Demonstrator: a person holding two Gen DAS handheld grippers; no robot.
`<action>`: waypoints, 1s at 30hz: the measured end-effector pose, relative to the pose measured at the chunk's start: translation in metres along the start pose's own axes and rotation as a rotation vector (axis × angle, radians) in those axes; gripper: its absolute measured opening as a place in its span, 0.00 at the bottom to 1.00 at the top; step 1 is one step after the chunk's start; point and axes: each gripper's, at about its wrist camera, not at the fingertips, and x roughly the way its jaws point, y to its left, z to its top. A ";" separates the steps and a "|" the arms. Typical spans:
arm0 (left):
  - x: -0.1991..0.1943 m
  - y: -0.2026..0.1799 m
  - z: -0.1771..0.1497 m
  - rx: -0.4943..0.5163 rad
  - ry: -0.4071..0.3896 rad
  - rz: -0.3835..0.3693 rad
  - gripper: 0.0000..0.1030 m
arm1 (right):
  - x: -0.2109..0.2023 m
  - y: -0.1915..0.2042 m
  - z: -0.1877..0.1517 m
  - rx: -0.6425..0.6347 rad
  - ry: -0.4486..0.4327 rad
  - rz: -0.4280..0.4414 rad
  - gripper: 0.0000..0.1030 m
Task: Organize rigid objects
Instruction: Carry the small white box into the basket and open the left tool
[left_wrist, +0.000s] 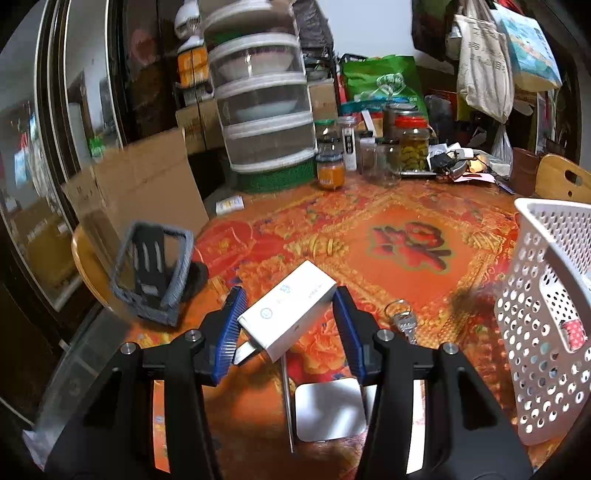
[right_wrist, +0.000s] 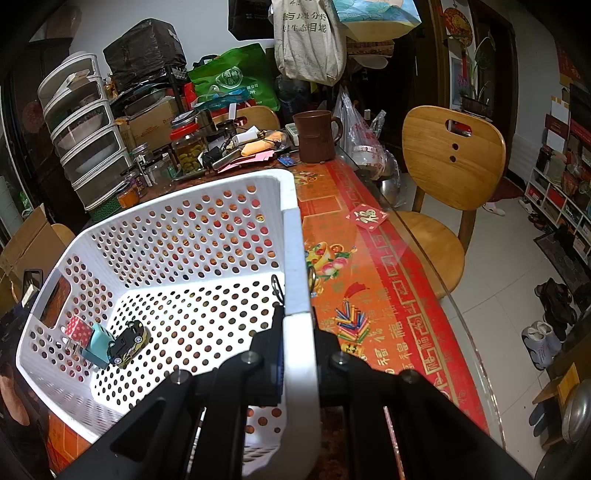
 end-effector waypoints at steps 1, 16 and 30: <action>-0.008 -0.004 0.003 0.021 -0.022 0.011 0.45 | 0.000 0.000 0.000 0.000 0.001 0.000 0.07; -0.094 -0.084 0.081 0.157 -0.095 -0.101 0.45 | 0.004 0.001 0.004 0.000 -0.005 0.009 0.07; -0.075 -0.234 0.084 0.412 0.059 -0.190 0.45 | 0.002 -0.002 0.000 0.001 -0.011 0.028 0.08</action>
